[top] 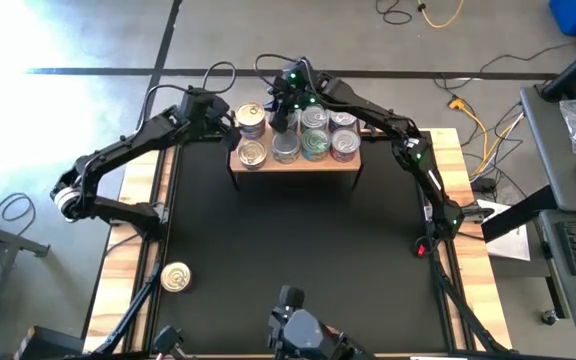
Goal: Stack canned seafood by type on shelf
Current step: Stack the blue pink tuna can on top of the other blue pink tuna can on the shelf
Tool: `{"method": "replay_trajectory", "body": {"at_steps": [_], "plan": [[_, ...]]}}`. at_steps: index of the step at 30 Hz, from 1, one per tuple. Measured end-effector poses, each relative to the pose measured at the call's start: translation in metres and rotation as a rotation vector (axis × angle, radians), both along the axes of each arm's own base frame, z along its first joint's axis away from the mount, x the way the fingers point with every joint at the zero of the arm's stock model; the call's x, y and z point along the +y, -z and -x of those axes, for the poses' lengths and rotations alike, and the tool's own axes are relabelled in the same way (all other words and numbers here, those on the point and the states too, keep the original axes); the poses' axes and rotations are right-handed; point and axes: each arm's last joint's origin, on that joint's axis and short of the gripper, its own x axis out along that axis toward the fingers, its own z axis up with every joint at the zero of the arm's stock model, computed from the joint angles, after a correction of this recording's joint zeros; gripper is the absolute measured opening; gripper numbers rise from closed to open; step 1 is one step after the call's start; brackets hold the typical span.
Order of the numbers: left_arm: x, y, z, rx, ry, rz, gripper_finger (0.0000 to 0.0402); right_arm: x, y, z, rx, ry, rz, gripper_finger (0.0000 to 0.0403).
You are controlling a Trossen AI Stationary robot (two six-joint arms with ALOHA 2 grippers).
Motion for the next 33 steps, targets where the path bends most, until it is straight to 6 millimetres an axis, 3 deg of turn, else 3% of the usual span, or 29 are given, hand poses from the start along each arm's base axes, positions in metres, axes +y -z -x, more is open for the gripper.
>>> {"method": "replay_trajectory", "body": {"at_steps": [21, 33], "plan": [[-0.001, 0.0, 0.002, 0.009, 0.0, 0.005, 0.04, 0.017, -0.012, 0.001, 0.029, -0.04, -0.01, 0.0013], [0.008, -0.002, 0.009, -0.015, -0.042, -0.02, 0.04, 0.019, -0.012, 0.004, 0.056, -0.05, -0.013, 0.0013]]}}
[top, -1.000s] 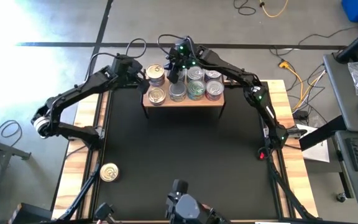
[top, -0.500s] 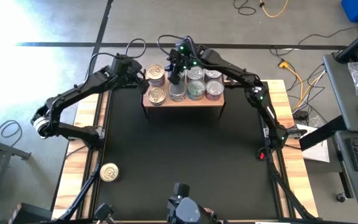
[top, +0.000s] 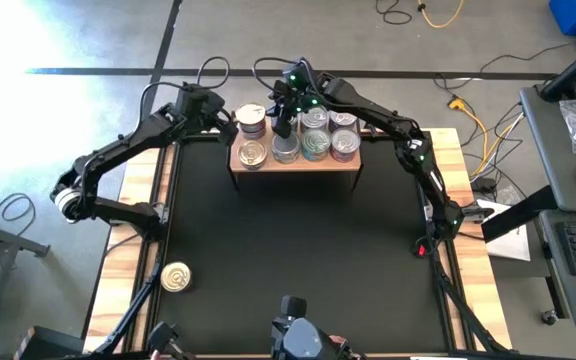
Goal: Stack canned seafood by type on shelf
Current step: Stack the blue pink tuna can on top of the other blue pink tuna can on the shelf, then adjust the blue pink tuna can
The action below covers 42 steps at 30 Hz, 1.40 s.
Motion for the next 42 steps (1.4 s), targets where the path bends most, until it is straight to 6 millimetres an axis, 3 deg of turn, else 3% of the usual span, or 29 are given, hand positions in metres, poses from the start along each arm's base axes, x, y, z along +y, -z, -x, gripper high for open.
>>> {"method": "replay_trajectory", "body": {"at_steps": [11, 18, 27, 34, 42], "plan": [[-0.001, 0.001, 0.001, 0.011, 0.005, 0.017, 0.04, 0.001, 0.001, 0.001, 0.021, -0.013, 0.009, 0.0013], [-0.009, -0.009, 0.007, -0.023, 0.008, -0.003, 0.04, 0.005, -0.018, 0.008, -0.004, -0.022, 0.075, 0.0013], [-0.047, -0.023, 0.02, -0.13, 0.159, 0.18, 0.04, 0.013, -0.03, 0.01, -0.014, -0.042, 0.127, 0.0013], [-0.083, -0.017, -0.005, -0.14, 0.308, 0.327, 0.04, 0.037, -0.041, 0.003, -0.018, -0.127, 0.188, 0.0013], [-0.103, -0.02, -0.019, -0.102, 0.43, 0.243, 0.04, 0.074, -0.064, 0.003, -0.052, -0.081, 0.122, 0.0013]]}}
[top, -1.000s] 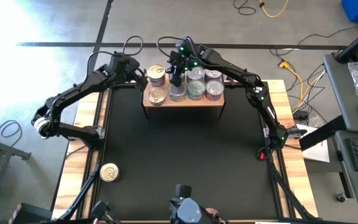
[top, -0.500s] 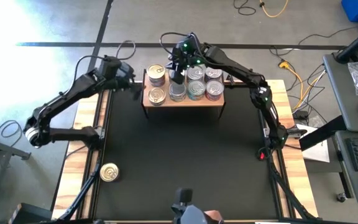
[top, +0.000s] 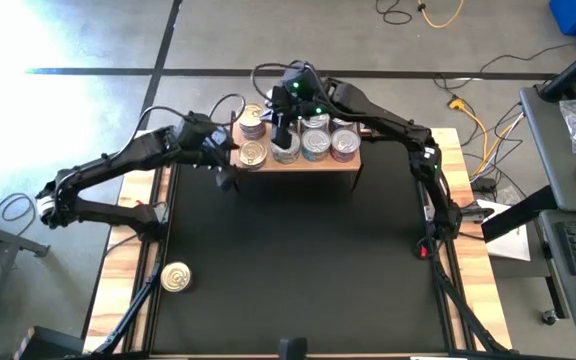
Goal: Stack canned seafood by type on shelf
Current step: Adjust the blue pink tuna can
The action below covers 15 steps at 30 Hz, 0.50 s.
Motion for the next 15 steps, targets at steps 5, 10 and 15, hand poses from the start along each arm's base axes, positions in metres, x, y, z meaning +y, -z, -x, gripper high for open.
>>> {"method": "replay_trajectory", "body": {"at_steps": [5, 10, 15], "plan": [[-0.004, 0.004, 0.003, 0.056, 0.116, -0.016, 0.0394, 0.031, -0.007, -0.002, 0.059, 0.087, 0.035, 0.0013], [0.001, 0.007, -0.005, 0.055, 0.188, -0.086, 0.033, 0.059, -0.002, -0.008, 0.113, 0.154, -0.012, 0.0013], [0.009, 0.011, -0.023, -0.023, 0.198, -0.062, 0.0228, 0.079, -0.001, -0.015, 0.103, 0.139, -0.052, 0.0013]]}}
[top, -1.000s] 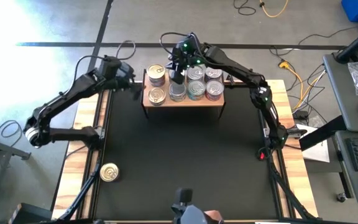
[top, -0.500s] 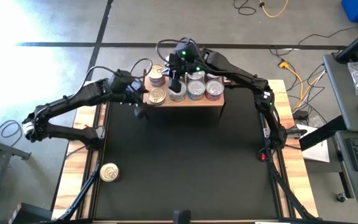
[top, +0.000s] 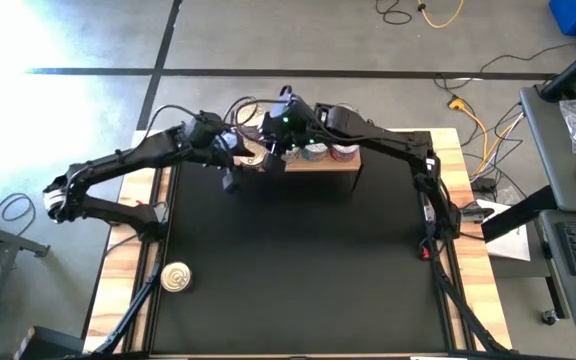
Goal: Stack canned seafood by type on shelf
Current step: Adjust the blue pink tuna can
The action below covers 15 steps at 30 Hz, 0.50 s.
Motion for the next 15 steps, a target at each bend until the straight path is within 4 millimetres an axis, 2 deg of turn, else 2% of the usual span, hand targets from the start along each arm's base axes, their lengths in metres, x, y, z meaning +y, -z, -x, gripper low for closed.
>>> {"method": "replay_trajectory", "body": {"at_steps": [5, 9, 15], "plan": [[0.007, 0.016, -0.007, 0.091, -0.074, 0.045, 0.0135, 0.006, 0.0, -0.001, -0.009, 0.02, -0.039, 0.0013], [0.009, 0.022, -0.006, 0.167, -0.152, 0.001, 0.0072, 0.007, -0.002, 0.0, -0.025, 0.052, -0.078, 0.0013], [0.008, 0.016, -0.002, 0.142, -0.178, -0.028, 0.0018, 0.013, -0.002, -0.001, -0.022, 0.043, -0.087, 0.0013]]}}
